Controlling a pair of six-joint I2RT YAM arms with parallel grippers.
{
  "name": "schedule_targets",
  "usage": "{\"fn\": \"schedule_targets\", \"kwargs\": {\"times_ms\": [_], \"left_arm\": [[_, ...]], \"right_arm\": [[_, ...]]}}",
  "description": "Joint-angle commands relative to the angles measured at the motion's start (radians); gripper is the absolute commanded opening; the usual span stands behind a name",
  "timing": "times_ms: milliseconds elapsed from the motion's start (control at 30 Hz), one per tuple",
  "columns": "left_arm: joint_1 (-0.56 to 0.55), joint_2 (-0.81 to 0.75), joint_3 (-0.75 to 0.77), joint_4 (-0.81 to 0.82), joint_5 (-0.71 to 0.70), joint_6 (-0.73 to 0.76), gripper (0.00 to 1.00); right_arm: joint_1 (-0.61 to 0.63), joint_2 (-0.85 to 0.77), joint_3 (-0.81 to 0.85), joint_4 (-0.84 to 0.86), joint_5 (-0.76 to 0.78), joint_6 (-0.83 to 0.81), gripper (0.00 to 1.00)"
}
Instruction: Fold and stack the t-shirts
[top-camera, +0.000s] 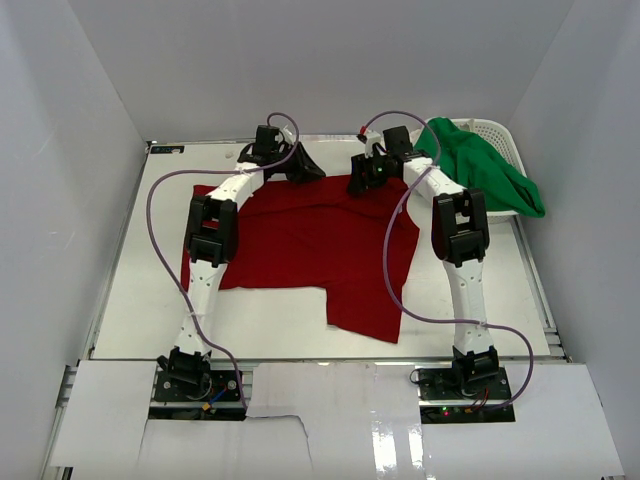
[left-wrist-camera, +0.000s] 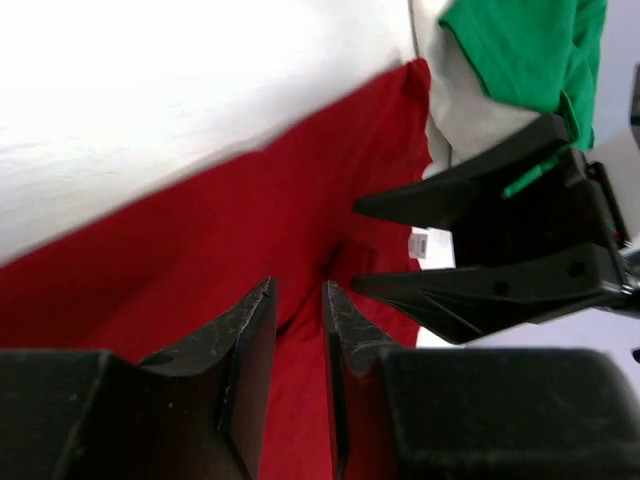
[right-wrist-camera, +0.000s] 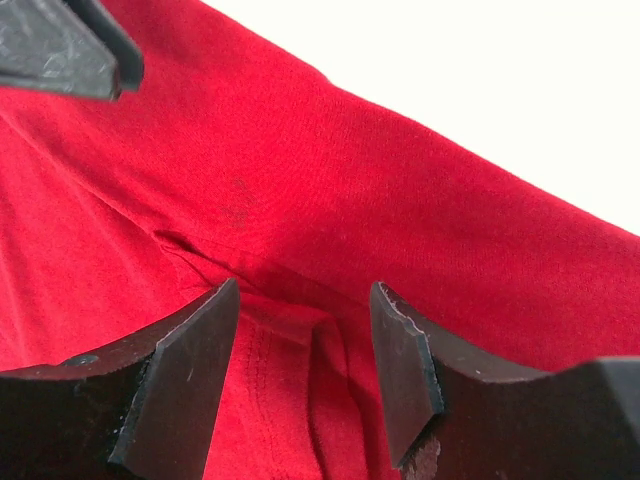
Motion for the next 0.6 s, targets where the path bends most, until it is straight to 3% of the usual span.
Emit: {"fn": "schedule_targets", "kwargs": {"times_ms": [0, 567], "left_arm": [[-0.007, -0.041, 0.016, 0.028, 0.051, -0.016, 0.36], [-0.033, 0.002, -0.069, -0.037, 0.005, 0.036, 0.36]], "right_arm": [[0.000, 0.004, 0.018, 0.029, -0.036, -0.029, 0.61], [-0.004, -0.076, -0.109, 0.038, -0.080, -0.039, 0.59]]}}
